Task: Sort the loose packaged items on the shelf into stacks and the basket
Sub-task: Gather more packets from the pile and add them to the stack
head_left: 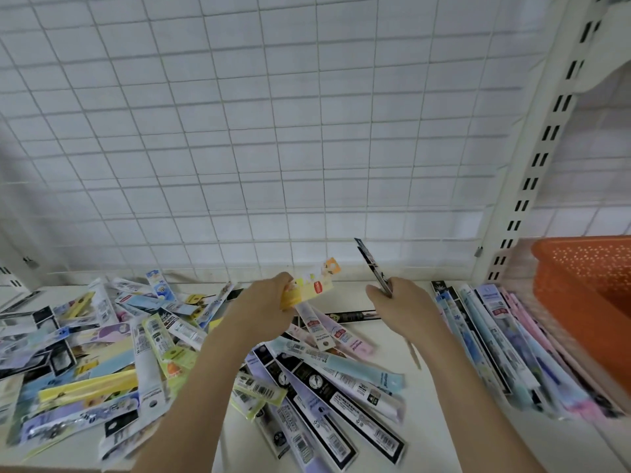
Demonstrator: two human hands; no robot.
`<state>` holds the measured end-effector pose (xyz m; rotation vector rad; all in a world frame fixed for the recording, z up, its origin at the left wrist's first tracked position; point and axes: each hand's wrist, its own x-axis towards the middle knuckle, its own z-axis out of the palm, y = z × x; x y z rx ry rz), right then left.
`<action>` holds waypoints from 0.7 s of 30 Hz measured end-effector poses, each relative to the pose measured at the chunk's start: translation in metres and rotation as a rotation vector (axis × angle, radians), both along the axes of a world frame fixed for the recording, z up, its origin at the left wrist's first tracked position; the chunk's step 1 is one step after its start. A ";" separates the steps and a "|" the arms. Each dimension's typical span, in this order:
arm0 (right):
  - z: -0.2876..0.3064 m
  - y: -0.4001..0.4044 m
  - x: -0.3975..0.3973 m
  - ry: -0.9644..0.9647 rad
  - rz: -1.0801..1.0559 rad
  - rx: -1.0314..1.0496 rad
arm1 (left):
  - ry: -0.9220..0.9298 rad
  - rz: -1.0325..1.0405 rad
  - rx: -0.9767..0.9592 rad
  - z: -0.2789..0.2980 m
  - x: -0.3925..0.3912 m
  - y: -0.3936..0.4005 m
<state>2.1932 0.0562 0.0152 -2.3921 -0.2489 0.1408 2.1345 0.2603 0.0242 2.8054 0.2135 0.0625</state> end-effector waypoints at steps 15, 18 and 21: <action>0.000 -0.016 -0.013 0.070 -0.022 0.088 | 0.099 -0.111 0.323 -0.007 0.021 -0.004; -0.001 -0.016 -0.012 0.072 -0.025 0.095 | 0.021 -0.104 0.325 -0.001 0.017 0.003; -0.002 -0.014 -0.010 0.045 -0.011 0.073 | -0.023 -0.030 0.205 0.007 0.010 0.008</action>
